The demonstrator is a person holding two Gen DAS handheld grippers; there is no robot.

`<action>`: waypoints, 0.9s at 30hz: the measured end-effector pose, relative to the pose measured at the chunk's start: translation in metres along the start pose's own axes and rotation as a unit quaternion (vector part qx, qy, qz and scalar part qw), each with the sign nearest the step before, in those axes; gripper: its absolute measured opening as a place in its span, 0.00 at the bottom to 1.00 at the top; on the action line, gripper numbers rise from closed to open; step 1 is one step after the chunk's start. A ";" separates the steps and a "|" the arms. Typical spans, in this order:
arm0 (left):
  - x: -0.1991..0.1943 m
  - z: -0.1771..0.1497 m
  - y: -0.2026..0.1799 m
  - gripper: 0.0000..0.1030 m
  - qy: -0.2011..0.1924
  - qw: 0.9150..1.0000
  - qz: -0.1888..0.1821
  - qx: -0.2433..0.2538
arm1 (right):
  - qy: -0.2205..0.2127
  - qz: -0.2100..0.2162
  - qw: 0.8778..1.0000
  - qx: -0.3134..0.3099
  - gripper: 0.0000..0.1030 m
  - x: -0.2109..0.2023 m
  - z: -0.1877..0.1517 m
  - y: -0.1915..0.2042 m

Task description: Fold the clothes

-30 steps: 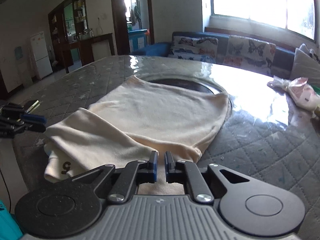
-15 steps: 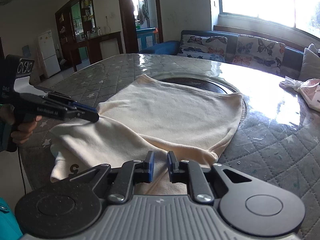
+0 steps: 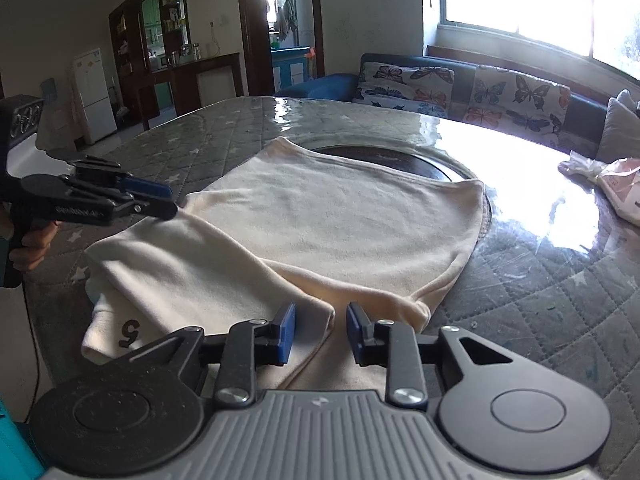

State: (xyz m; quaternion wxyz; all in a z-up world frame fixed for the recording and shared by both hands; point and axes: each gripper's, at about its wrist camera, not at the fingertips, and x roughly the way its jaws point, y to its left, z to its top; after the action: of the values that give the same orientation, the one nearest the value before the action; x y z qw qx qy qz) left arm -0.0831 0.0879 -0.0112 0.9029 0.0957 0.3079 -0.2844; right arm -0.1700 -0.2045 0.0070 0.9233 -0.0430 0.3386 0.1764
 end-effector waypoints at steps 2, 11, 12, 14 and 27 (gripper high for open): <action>-0.001 0.000 0.003 0.34 -0.002 1.000 0.001 -0.009 | -0.004 -0.009 1.000 -0.010 0.31 -0.001 0.002 0.001; -0.045 -0.004 -0.030 0.32 -0.038 0.999 -0.021 0.027 | -0.018 0.033 0.999 -0.035 0.31 0.006 0.023 0.018; -0.049 -0.007 -0.035 0.32 -0.037 0.998 -0.028 0.032 | -0.018 0.039 0.998 -0.039 0.31 0.011 0.025 0.021; -0.052 -0.013 -0.044 0.32 -0.033 0.998 -0.039 0.043 | -0.017 0.049 0.997 -0.049 0.31 0.019 0.029 0.027; -0.058 -0.023 -0.061 0.32 -0.029 0.994 -0.071 0.080 | -0.010 0.049 0.997 -0.060 0.34 0.028 0.034 0.033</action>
State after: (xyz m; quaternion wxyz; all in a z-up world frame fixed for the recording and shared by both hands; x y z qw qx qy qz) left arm -0.1670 0.0721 0.0062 0.8784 0.1377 0.2635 -0.3741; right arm -0.1410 -0.1585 0.0166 0.9125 -0.0803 0.3200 0.2419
